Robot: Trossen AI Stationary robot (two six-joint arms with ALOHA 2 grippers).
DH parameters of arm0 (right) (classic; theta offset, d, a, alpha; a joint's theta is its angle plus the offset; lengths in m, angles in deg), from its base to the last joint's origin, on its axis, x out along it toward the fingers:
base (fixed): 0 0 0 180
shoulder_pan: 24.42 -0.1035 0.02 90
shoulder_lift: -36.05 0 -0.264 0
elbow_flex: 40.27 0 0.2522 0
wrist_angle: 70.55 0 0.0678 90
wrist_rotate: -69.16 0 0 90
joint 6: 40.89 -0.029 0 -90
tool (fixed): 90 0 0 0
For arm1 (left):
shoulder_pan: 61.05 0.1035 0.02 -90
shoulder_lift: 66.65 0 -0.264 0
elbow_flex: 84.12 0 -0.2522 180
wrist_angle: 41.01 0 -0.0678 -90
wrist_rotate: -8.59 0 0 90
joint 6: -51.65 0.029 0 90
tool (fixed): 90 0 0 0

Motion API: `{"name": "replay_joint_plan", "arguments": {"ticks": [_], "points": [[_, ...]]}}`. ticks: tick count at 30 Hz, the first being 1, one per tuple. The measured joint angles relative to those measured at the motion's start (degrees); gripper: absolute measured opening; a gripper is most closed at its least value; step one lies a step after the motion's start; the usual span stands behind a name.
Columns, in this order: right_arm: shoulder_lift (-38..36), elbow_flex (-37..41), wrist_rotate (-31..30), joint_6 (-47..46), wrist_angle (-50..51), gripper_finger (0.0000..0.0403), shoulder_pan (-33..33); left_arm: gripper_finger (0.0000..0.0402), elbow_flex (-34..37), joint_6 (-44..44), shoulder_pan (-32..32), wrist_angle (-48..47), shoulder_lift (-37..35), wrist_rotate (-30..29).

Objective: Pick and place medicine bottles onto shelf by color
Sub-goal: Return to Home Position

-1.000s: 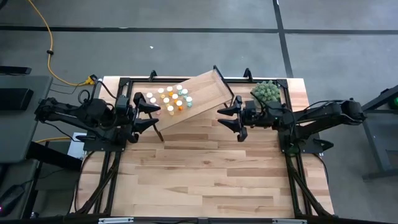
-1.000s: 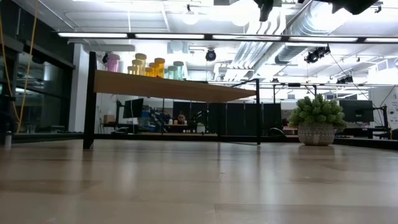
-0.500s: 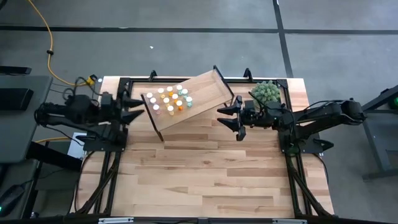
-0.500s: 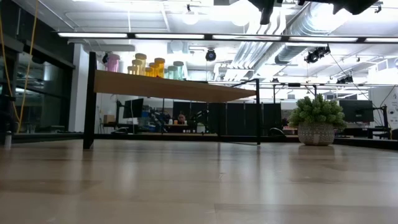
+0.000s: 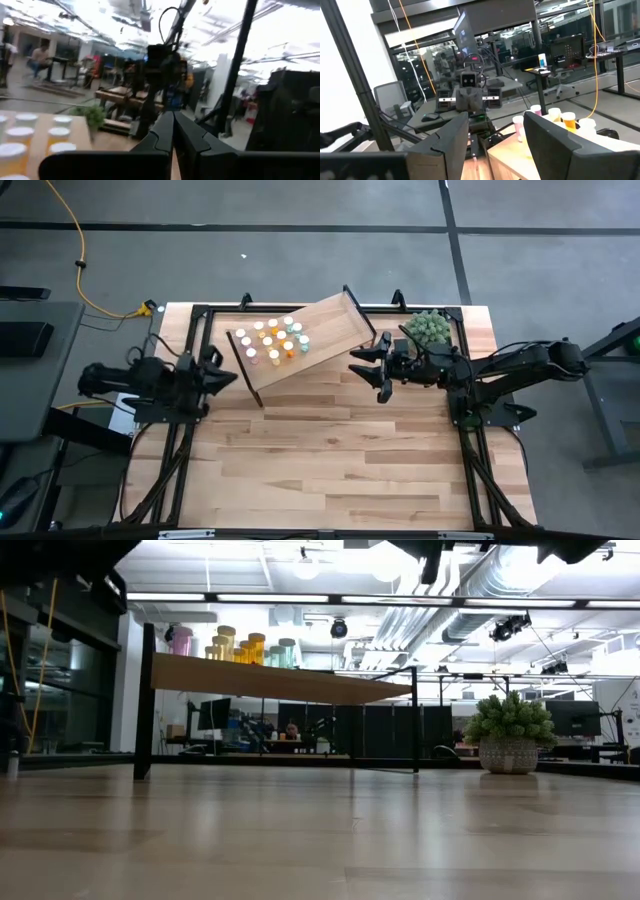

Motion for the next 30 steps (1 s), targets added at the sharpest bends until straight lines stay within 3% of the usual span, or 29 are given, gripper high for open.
{"name": "replay_joint_plan", "arguments": {"ticks": [3, 6, 12, 17, 20, 23, 27, 30], "points": [[0.0, 0.0, -0.07, -0.02, 0.15, 0.0183, 0.0, 0.0, 3.82, -2.06, 1.26, 1.17, -0.62, 0.71], [0.0, 0.04, -0.76, -1.63, 1.09, 0.0183, 0.0, 0.0, 7.58, -3.22, 3.05, 8.41, -0.59, 1.69], [0.0, 0.04, -1.18, -3.65, 2.09, 0.0183, 0.0, 0.0, 7.62, -2.57, 7.95, 4.92, -0.54, 4.05], [0.0, 0.04, -0.73, -5.07, 2.47, 0.0183, 0.0, 0.0, 7.75, -2.34, 11.42, -6.43, -0.51, 6.83], [-0.05, 0.04, -0.41, -5.79, 2.53, 0.0183, 0.0, 0.0, 7.63, -1.95, 12.72, -6.32, 0.05, 10.31], [-0.65, 0.04, -0.28, -6.46, 3.8, 0.0183, 0.0, 0.0, 7.62, -2.37, 13.15, -6.55, -0.02, 9.91], [-4.73, 0.04, 1.05, -10.93, 15.11, 0.0153, 0.4, 0.0, 7.62, -2.82, 13.13, -6.48, 0.04, 9.76], [-10.06, 0.08, 2.7, -9.09, 27.66, 0.0096, 0.52, 0.0001, 7.62, -2.82, 13.15, -6.38, -0.05, 9.72]]}}
